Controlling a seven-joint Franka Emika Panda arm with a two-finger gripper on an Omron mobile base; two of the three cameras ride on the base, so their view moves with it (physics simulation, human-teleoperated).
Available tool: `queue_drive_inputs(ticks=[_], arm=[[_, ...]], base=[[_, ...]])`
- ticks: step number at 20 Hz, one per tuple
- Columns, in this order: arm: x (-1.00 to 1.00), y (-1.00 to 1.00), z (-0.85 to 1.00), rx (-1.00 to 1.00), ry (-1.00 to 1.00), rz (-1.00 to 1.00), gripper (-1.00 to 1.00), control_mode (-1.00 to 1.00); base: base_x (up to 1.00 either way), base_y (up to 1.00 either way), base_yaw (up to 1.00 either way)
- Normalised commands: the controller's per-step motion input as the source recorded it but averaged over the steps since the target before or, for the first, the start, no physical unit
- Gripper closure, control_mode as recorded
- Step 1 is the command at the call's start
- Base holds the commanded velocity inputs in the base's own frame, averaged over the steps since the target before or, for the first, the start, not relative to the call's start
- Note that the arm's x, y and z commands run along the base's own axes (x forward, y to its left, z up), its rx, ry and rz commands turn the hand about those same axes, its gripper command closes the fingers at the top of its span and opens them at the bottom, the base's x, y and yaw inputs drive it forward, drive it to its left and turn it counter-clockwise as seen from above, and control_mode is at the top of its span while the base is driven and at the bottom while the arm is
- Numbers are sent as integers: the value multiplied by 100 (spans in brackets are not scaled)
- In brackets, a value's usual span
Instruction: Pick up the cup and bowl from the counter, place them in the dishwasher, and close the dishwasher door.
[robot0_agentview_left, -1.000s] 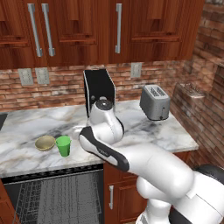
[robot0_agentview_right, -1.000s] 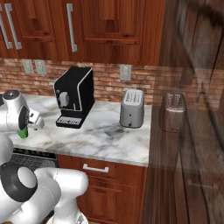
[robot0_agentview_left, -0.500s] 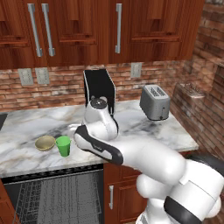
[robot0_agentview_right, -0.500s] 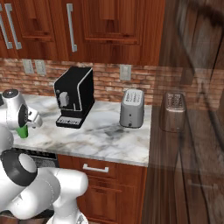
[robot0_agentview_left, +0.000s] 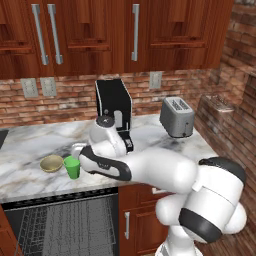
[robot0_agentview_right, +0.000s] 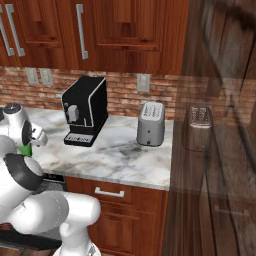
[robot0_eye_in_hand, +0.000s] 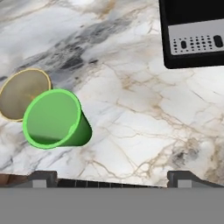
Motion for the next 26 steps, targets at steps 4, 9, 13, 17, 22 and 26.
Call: queue_drive_inputs(ticks=[4, 9, 13, 17, 22, 26], arm=[[35, 5, -11, 0, 0, 0, -100, -100], [29, 11, -12, 0, 0, 0, -100, -100], [19, 24, -20, 0, 0, 0, -100, -100], [3, 35, -21, 0, 0, 0, -100, -100], [3, 29, -19, 0, 0, 0, -100, -100], [11, 19, -15, 0, 0, 0, -100, -100]], base=[[0, 0, 0], [0, 0, 0], [0, 0, 0], [0, 0, 0], [0, 0, 0], [0, 0, 0]])
